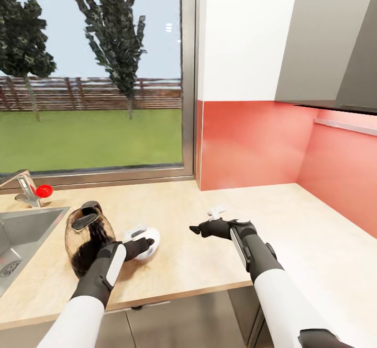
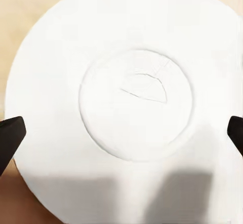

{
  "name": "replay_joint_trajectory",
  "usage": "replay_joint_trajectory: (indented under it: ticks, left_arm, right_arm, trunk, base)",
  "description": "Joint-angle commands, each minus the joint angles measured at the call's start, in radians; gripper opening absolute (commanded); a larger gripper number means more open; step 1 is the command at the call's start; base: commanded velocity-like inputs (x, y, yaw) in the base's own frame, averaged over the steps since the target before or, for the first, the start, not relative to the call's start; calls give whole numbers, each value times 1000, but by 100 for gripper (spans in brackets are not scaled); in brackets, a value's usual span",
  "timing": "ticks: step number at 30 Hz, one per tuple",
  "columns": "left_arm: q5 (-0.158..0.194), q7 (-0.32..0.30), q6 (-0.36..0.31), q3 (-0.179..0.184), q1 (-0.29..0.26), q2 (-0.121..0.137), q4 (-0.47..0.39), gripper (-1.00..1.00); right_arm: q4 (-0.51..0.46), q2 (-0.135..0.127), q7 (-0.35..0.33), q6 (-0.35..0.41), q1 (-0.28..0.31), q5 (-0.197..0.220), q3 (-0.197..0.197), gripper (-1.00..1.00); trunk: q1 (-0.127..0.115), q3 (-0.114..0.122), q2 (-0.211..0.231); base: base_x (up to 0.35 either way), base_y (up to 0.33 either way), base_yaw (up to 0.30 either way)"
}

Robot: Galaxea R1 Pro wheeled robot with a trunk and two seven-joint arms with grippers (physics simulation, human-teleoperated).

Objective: Set up a coffee station on the kitchen countertop: keep the coffee maker on the countertop, move the bottle of coffee from the kitchen shelf to the counter next to the coffee maker, place a paper coffee filter on top of the coffee maker, put the saucer next to the coffee maker with the coffee cup on the saucer, and place the electric kettle next to the coffee maker.

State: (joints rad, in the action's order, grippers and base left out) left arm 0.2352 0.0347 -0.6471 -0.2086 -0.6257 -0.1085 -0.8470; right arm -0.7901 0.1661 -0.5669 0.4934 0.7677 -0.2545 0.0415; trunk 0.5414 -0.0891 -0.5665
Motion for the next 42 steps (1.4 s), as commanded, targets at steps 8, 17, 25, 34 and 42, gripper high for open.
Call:
replay_joint_trajectory:
  ticks: [8, 17, 25, 34, 42]
  left_arm:
    - [1, 6, -5, -5, 0, 0, 8, 100]
    - [1, 6, -5, -4, 0, 1, -3, 100]
    - [0, 7, -5, -4, 0, 2, -4, 100]
    - [2, 7, -5, 0, 0, -2, 6, 100]
    - [4, 7, -5, 0, 1, -5, 11, 100]
  right_arm:
    - [-1, 1, -8, 4, 1, -10, 4, 100]
    - [-1, 1, -8, 4, 1, -9, 4, 100]
    - [-2, 1, -8, 4, 1, -9, 3, 100]
    - [-1, 1, -8, 4, 1, -9, 3, 100]
    - [-2, 1, -8, 4, 1, -9, 3, 100]
  trunk:
    - [1, -2, -2]
    - [1, -2, -2]
    - [1, -2, -2]
    - [1, -2, -2]
    - [1, -2, -2]
  base:
    - [75, 67, 0]
    - [4, 4, 0]
    - [0, 0, 0]
    - [0, 0, 0]
    - [0, 0, 0]
